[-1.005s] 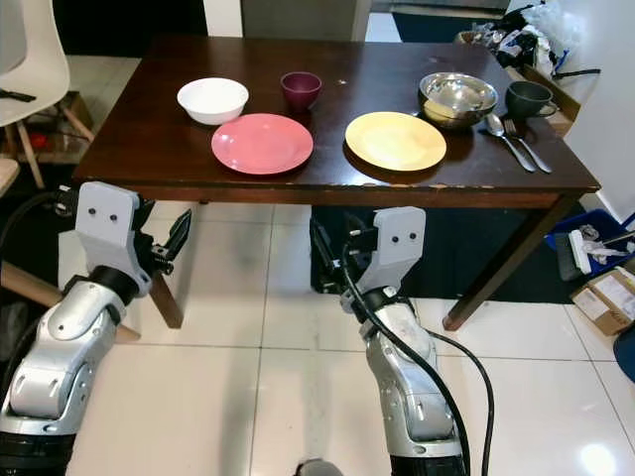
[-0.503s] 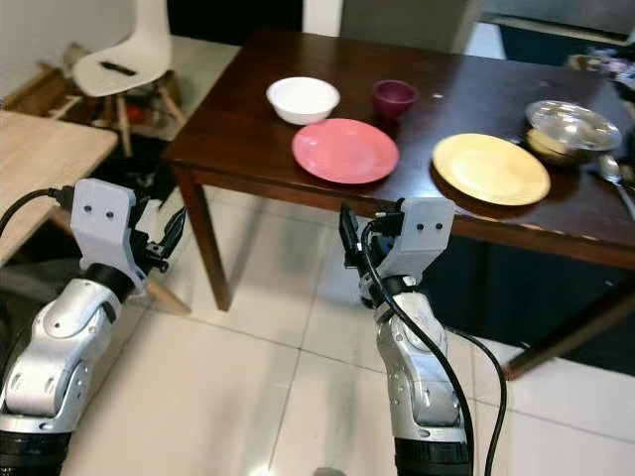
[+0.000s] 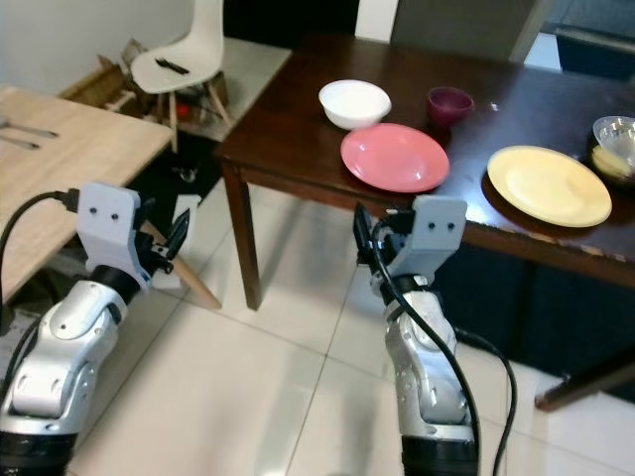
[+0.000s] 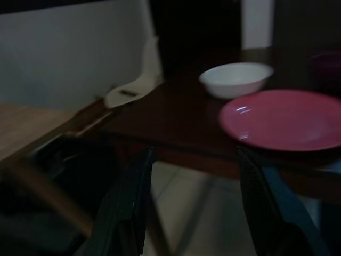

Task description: Setting the table

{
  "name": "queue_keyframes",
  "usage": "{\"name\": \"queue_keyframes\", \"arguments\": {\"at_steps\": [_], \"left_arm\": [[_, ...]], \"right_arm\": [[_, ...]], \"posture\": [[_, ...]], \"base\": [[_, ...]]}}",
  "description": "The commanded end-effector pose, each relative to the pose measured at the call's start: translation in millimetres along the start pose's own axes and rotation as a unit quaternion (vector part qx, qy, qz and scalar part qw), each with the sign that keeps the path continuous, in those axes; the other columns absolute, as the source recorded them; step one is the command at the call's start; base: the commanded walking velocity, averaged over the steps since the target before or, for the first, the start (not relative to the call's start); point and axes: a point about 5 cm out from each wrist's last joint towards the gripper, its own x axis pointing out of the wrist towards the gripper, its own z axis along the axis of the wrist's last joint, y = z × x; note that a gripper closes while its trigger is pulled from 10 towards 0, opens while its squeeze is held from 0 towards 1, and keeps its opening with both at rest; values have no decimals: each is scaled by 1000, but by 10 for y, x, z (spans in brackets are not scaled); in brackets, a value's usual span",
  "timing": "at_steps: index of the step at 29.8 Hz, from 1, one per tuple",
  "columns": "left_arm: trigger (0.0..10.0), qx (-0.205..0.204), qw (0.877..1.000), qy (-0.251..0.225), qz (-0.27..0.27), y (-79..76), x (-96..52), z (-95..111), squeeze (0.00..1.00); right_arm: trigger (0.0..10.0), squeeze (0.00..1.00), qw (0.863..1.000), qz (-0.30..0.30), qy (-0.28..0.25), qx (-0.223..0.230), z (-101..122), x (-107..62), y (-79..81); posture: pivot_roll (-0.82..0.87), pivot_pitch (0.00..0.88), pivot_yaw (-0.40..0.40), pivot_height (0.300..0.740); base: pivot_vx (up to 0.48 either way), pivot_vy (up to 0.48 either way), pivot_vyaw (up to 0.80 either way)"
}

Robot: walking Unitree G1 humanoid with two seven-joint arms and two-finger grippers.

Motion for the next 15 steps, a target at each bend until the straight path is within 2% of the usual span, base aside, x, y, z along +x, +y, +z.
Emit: {"name": "queue_keyframes", "arguments": {"at_steps": [1, 12, 15], "left_arm": [[10000, -2, 1000, 16, -2, -15, -10, -67, 0], [10000, 7, 1000, 20, 2, -11, 9, -74, 0], [10000, 19, 1000, 23, 8, -4, 23, -83, 0]], "right_arm": [[10000, 0, 1000, -6, 2, -5, -12, -8, -25], [10000, 0, 1000, -16, -1, -3, -7, -15, -58], [10000, 0, 1000, -19, -5, 11, 3, -17, -63]], "posture": [[-153, 0, 50, 740], [-156, 0, 55, 740], [-157, 0, 57, 740]], "base": [[0, 0, 775], [0, 0, 764], [240, 0, 158]]}}
